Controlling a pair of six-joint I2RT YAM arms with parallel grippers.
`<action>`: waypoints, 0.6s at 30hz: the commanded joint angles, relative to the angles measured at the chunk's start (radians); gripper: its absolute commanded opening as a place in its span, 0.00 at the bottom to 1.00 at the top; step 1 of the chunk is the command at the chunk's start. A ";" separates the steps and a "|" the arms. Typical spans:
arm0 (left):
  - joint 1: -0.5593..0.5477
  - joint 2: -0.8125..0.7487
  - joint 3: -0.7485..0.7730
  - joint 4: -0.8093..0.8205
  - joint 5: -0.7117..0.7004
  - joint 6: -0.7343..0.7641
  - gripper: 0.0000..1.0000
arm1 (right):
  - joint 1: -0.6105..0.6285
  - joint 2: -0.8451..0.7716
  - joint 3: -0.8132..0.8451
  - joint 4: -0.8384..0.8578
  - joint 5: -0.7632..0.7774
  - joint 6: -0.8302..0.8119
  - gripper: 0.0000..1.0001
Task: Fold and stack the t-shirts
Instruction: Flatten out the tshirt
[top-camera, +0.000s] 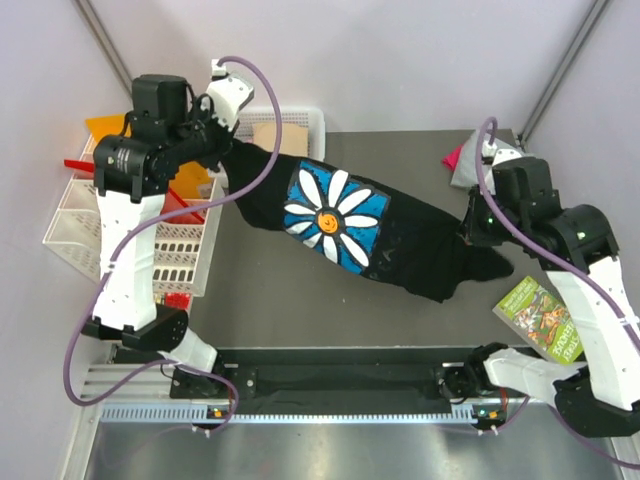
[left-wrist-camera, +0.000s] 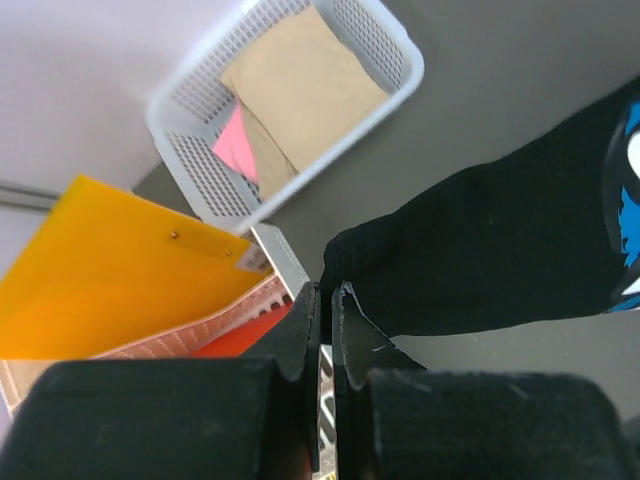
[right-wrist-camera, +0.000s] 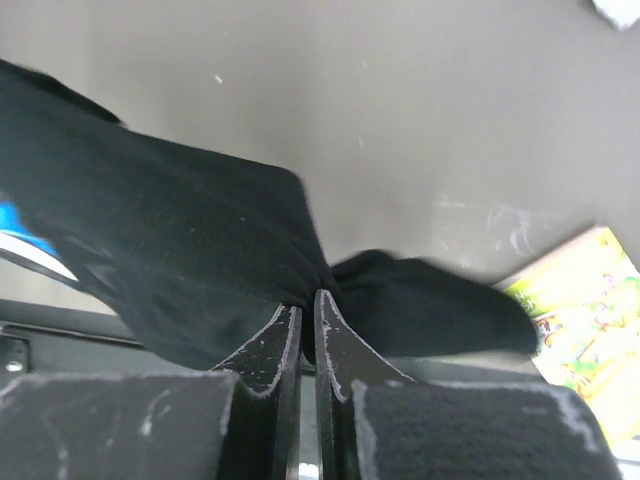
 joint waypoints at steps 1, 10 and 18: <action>0.008 -0.047 -0.083 0.010 -0.018 0.001 0.00 | 0.004 0.013 0.048 -0.098 -0.018 -0.007 0.00; 0.008 0.138 -0.082 0.301 -0.047 -0.045 0.00 | -0.005 0.258 0.031 0.114 0.059 0.005 0.00; 0.007 0.254 0.063 0.277 -0.051 -0.033 0.00 | -0.036 0.340 0.110 0.129 0.080 0.002 0.00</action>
